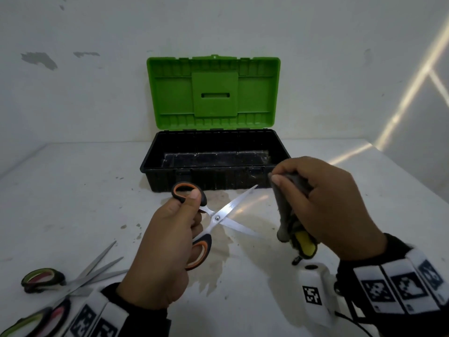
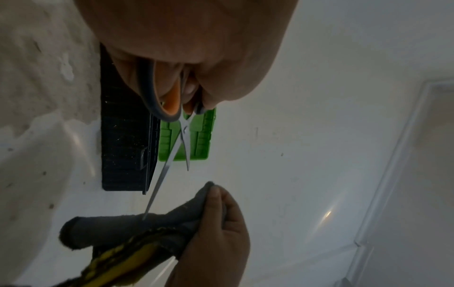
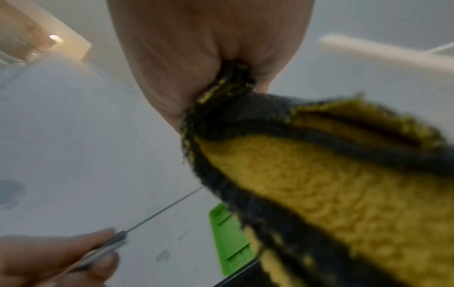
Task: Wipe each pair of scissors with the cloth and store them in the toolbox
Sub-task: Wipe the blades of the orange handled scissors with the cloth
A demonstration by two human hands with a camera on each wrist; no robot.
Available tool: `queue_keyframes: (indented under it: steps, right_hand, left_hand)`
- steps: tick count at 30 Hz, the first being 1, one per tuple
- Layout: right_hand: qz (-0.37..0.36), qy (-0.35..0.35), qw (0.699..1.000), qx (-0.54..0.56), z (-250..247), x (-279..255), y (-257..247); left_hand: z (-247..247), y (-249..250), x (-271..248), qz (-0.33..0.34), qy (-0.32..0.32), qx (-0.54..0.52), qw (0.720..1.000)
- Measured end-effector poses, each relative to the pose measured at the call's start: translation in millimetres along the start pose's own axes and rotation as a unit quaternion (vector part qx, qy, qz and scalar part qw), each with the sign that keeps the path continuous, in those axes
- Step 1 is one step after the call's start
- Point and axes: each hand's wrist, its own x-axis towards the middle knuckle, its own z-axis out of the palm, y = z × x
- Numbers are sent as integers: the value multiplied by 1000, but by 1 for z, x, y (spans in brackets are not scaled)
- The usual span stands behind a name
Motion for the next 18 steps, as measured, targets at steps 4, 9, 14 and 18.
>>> queue_keyframes:
  steps: [4, 9, 14, 18]
  right_hand:
    - [-135, -93, 985, -44, 17, -4, -28]
    - [-177, -144, 970, -84, 36, -11, -17]
    - [-166, -130, 975, -72, 35, -9, -19]
    - [-186, -133, 972, -55, 38, -9, -28]
  left_hand:
    - [6, 1, -2, -2, -9, 1, 1000]
    - [3, 2, -4, -7, -2, 17, 1000]
    - [2, 1, -5, -16, -9, 27, 999]
    - [1, 5, -5, -12, -34, 11, 999]
